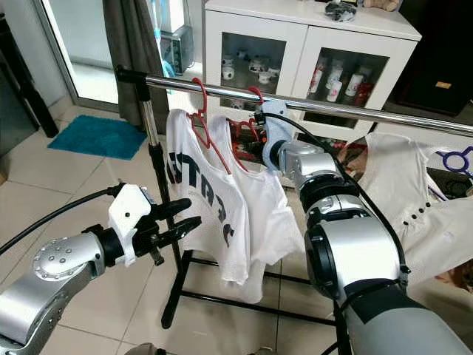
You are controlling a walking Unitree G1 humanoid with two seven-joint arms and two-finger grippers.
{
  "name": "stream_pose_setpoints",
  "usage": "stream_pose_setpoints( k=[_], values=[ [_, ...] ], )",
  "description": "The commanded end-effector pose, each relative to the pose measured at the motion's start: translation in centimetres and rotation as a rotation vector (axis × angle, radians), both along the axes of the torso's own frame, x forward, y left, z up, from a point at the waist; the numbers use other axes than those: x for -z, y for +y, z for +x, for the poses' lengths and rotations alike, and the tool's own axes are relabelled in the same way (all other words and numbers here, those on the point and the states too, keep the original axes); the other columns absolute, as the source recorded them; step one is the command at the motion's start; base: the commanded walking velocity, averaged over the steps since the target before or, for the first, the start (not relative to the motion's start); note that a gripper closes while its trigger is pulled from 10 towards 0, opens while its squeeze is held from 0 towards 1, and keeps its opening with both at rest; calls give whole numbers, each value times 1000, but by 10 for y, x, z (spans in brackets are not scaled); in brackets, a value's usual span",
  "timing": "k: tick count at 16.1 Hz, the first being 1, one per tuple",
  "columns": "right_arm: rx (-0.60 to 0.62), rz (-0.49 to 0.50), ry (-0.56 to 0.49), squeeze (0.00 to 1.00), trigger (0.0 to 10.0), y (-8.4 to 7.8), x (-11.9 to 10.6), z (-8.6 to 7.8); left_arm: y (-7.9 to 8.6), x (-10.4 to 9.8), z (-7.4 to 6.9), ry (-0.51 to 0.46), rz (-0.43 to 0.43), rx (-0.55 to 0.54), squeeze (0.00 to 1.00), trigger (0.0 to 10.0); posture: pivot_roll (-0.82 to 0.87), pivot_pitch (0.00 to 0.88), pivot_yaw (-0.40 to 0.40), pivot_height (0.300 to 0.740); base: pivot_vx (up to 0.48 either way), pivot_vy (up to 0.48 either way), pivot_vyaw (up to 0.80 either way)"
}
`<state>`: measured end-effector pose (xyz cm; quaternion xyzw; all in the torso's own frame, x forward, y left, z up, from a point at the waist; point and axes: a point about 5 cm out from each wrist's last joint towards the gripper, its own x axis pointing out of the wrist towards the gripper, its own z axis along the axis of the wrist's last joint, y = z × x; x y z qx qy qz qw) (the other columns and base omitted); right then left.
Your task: Hang hanger
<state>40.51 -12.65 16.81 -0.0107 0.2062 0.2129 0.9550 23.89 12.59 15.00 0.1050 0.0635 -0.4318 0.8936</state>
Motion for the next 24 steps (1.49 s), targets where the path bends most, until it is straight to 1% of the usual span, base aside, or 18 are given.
stream_pose_setpoints(
  k=[1, 7, 14, 18, 19, 20, 21, 22, 24],
  values=[
    [15, 6, -25, 0, 0, -3, -14, 5, -3, -2, -1, -11, 11, 16, 0, 10000, 11, 0, -60, 710, 0, 0, 0],
    [3, -27, -40, 0, 0, -4, -14, 5, -5, -1, -2, -9, 4, 11, 0, 10000, 9, 0, -68, 710, 0, 0, 0],
    [29, -14, -67, 0, 0, -5, -16, 6, -4, 0, -2, -5, 6, 0, 0, 10000, 8, 0, -66, 710, 0, 0, 0],
    [66, 43, -127, 0, 0, -10, -25, 8, -4, -3, 5, -4, -24, -70, 0, 10000, 6, 0, -67, 710, 0, 0, 0],
    [78, 62, -183, 0, 0, -16, -31, 9, -5, -2, 6, -23, -27, -94, 0, 10000, 3, 0, -69, 710, 0, 0, 0],
    [75, 70, -214, 0, 0, -19, -34, 9, -4, 0, 8, -30, -27, -113, 0, 10000, 3, 0, -65, 710, 0, 0, 0],
    [70, 73, -224, 0, 0, -20, -35, 9, -4, 0, 8, -32, -25, -121, 0, 10000, 3, 0, -65, 710, 0, 0, 0],
    [77, 107, -270, 0, 0, -25, -40, 8, -4, 0, 11, -32, -27, -137, 0, 10000, 2, 0, -60, 710, 0, 0, 0],
    [60, 139, -300, 0, 0, -28, -41, 4, -4, 0, 13, -37, -29, -153, 0, 10000, 0, 0, -58, 710, 0, 0, 0]
  ],
)
